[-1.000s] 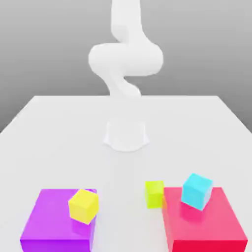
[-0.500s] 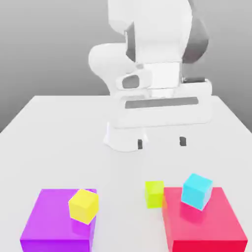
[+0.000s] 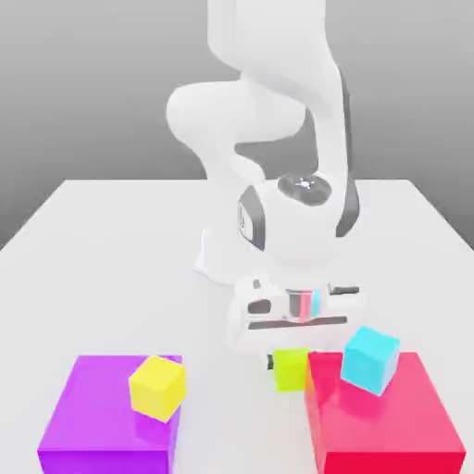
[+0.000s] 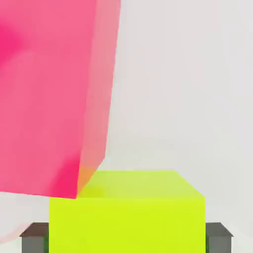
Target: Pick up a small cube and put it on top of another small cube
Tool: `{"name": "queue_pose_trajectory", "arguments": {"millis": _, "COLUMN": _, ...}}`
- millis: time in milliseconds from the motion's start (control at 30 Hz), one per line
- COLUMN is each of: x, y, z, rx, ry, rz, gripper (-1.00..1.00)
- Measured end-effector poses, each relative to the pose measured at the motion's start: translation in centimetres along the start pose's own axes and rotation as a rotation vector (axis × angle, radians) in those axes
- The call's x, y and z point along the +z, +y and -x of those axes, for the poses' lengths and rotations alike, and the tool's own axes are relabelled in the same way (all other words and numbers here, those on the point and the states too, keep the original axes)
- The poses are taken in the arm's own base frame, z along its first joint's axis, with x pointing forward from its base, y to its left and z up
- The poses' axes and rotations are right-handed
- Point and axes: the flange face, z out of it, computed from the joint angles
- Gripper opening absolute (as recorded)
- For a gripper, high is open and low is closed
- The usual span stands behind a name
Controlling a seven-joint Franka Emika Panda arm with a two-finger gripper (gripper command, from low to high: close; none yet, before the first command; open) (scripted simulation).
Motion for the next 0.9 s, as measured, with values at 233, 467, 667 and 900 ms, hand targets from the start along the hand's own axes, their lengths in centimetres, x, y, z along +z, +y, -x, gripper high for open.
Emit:
{"name": "queue_pose_trajectory", "arguments": {"millis": 233, "x": -2.8, "y": -0.1, "z": -0.1, "rx": -0.001, "ry": 0.001, "rz": 0.001, "gripper": -1.00}}
{"name": "queue_pose_trajectory", "arguments": {"millis": 467, "x": -5.4, "y": -3.5, "z": 5.2, "rx": -0.180, "ry": -0.044, "rz": 0.051, "gripper": -1.00}}
{"name": "queue_pose_trajectory", "arguments": {"millis": 667, "x": -5.6, "y": -10.4, "z": 13.1, "rx": -0.597, "ry": -0.106, "rz": 0.120, "gripper": -1.00}}
{"name": "queue_pose_trajectory", "arguments": {"millis": 900, "x": -8.3, "y": -18.6, "z": 11.6, "rx": -0.845, "ry": -0.088, "rz": 0.077, "gripper": -1.00}}
